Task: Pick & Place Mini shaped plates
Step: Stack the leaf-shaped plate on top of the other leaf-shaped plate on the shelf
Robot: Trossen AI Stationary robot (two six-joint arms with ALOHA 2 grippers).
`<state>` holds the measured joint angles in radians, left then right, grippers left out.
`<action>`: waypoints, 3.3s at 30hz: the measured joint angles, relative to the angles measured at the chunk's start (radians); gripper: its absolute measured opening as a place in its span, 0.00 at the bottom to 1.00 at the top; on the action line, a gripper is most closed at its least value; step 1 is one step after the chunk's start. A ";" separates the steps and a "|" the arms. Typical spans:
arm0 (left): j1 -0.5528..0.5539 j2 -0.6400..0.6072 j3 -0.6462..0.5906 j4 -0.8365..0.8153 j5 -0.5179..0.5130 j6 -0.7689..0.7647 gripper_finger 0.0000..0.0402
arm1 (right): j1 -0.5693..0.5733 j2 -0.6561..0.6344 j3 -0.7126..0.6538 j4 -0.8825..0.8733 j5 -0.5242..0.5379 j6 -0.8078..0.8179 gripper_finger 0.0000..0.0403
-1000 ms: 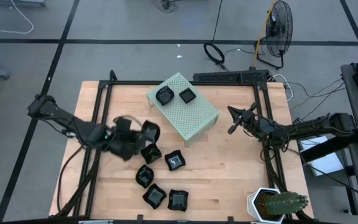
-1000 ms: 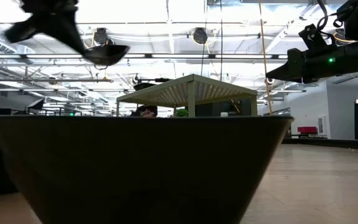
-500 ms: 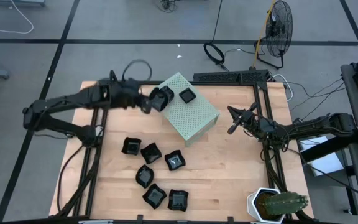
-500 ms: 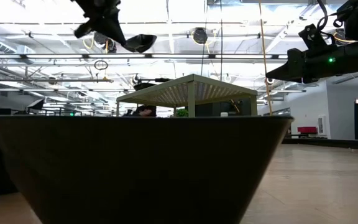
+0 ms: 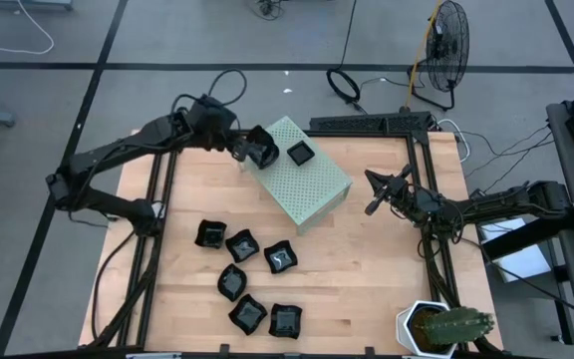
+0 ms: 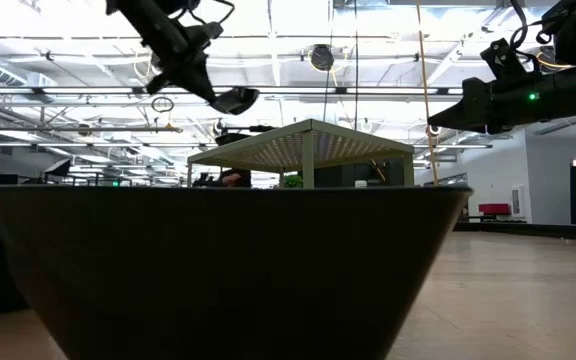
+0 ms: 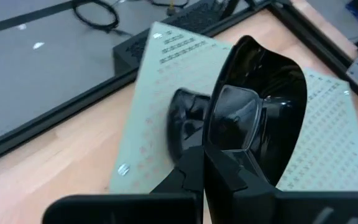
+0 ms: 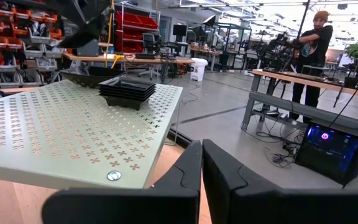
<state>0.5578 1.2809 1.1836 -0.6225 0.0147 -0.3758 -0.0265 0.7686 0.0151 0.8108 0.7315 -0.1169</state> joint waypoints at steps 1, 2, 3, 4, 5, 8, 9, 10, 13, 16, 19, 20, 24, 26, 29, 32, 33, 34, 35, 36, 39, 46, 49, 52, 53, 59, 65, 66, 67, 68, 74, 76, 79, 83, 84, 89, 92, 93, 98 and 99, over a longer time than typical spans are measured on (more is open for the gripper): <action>0.001 0.012 0.000 0.020 0.014 0.011 0.00 | 0.000 0.000 0.000 0.000 0.000 0.000 0.01; 0.005 0.022 0.000 0.031 0.025 0.023 0.00 | 0.000 0.000 0.000 0.000 0.000 0.000 0.01; 0.009 0.030 0.000 0.035 0.036 0.034 0.00 | 0.000 0.000 0.000 0.000 0.000 0.000 0.01; 0.012 0.038 0.000 0.036 0.040 0.045 0.00 | 0.000 0.000 0.000 0.000 0.000 0.000 0.01; 0.015 0.046 0.000 0.042 0.041 0.054 0.00 | 0.000 0.000 0.000 0.000 0.000 0.000 0.01; 0.023 0.067 0.000 0.043 0.040 0.061 0.00 | 0.000 0.000 0.000 0.000 0.000 0.000 0.01; 0.025 0.071 0.000 0.041 0.038 0.062 0.00 | 0.000 0.000 0.000 0.000 0.000 0.000 0.01; 0.026 0.073 0.000 0.041 0.038 0.064 0.01 | 0.000 0.000 0.000 0.000 0.000 0.000 0.01; 0.026 0.082 0.000 0.044 0.038 0.079 0.01 | 0.000 0.000 0.000 0.000 0.000 0.000 0.01; 0.026 0.095 0.000 0.039 0.037 0.085 0.00 | 0.000 0.000 0.000 0.000 0.000 0.000 0.01; 0.025 0.104 0.000 0.040 0.037 0.086 0.01 | 0.000 0.000 0.000 0.000 0.000 0.000 0.01; 0.025 0.106 0.000 0.037 0.037 0.086 0.01 | 0.000 0.000 0.000 0.000 0.000 0.000 0.01; 0.025 0.107 0.000 0.037 0.035 0.086 0.01 | 0.000 0.000 0.000 0.000 0.000 0.000 0.01; 0.025 0.109 0.000 0.031 0.029 0.086 0.01 | 0.000 0.000 0.000 0.000 0.000 0.000 0.01; 0.025 0.109 0.000 0.026 0.029 0.086 0.02 | 0.000 0.000 0.000 0.000 0.000 0.000 0.01; 0.025 0.109 0.000 0.024 0.029 0.086 0.02 | 0.000 0.000 0.000 0.000 0.000 0.000 0.01; 0.025 0.109 0.000 0.024 0.029 0.086 0.02 | 0.000 0.000 0.000 0.000 0.000 0.000 0.01; 0.025 0.109 0.000 0.025 0.028 0.086 0.01 | 0.000 0.000 0.000 0.000 0.000 0.000 0.01; 0.025 0.109 0.000 0.024 0.028 0.085 0.01 | 0.000 0.000 0.000 0.000 0.000 0.000 0.01; 0.025 0.109 0.000 0.024 0.028 0.085 0.01 | 0.000 0.000 0.000 0.000 0.000 0.000 0.01; 0.025 0.109 0.000 0.024 0.028 0.085 0.01 | 0.000 0.000 0.000 0.000 0.000 0.000 0.01; 0.025 0.109 0.000 0.022 0.027 0.082 0.09 | 0.000 0.000 0.000 0.000 0.000 0.000 0.01; 0.024 0.109 0.000 0.022 0.005 0.079 0.14 | 0.000 0.000 0.000 0.000 0.000 0.000 0.01; 0.017 0.108 0.000 0.026 -0.027 0.075 0.18 | 0.000 0.000 0.000 0.000 0.000 0.000 0.01; 0.014 0.106 0.000 0.027 -0.040 0.067 0.20 | 0.000 0.000 0.000 0.000 0.000 0.000 0.01; -0.027 0.054 -0.001 0.013 -0.067 0.053 0.31 | 0.000 0.000 0.000 0.000 0.000 0.000 0.01; -0.211 -0.014 -0.001 -0.163 -0.004 -0.042 0.40 | 0.000 0.000 0.000 0.000 0.000 0.000 0.01; -0.258 -0.016 -0.002 -0.205 0.000 -0.081 0.42 | 0.000 0.000 0.000 0.000 0.000 0.000 0.01; -0.310 -0.018 -0.008 -0.240 0.000 -0.131 0.43 | 0.000 0.000 0.000 0.000 0.000 0.000 0.01; -0.368 -0.019 -0.016 -0.274 -0.003 -0.195 0.43 | 0.000 0.000 0.000 0.000 0.000 0.000 0.01; -0.724 0.000 -0.101 -0.298 -0.124 -0.762 0.45 | 0.000 0.000 0.000 0.000 0.000 0.000 0.01; -0.835 0.017 -0.121 -0.284 -0.168 -0.955 0.45 | 0.000 0.000 0.000 0.000 0.000 0.000 0.01; -0.984 0.053 -0.145 -0.250 -0.218 -1.189 0.43 | 0.000 0.000 0.000 0.000 0.000 0.000 0.01; -1.130 0.113 -0.150 -0.234 -0.302 -1.405 0.39 | 0.000 0.000 0.000 0.000 0.000 0.000 0.01; -1.159 0.132 -0.151 -0.240 -0.320 -1.447 0.39 | 0.000 0.001 0.000 0.000 0.000 0.000 0.01; -1.225 0.231 -0.151 -0.242 -0.315 -1.606 0.40 | 0.000 0.000 0.000 0.000 0.000 0.000 0.01; -1.234 0.293 -0.151 -0.248 -0.261 -1.656 0.44 | 0.000 0.000 0.000 0.000 0.000 0.000 0.01; -1.233 0.312 -0.151 -0.249 -0.241 -1.667 0.46 | 0.000 0.000 0.000 0.000 0.000 0.000 0.01; -1.231 0.391 -0.151 -0.249 -0.160 -1.709 0.53 | 0.000 0.000 0.000 0.000 0.000 0.000 0.01; -1.231 0.403 -0.151 -0.249 -0.151 -1.715 0.54 | 0.000 0.000 0.000 0.000 0.000 0.000 0.01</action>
<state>-0.6736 1.6836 1.0328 -0.8714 -0.1368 -2.0909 -0.0262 0.7689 0.0151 0.8107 0.7315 -0.1169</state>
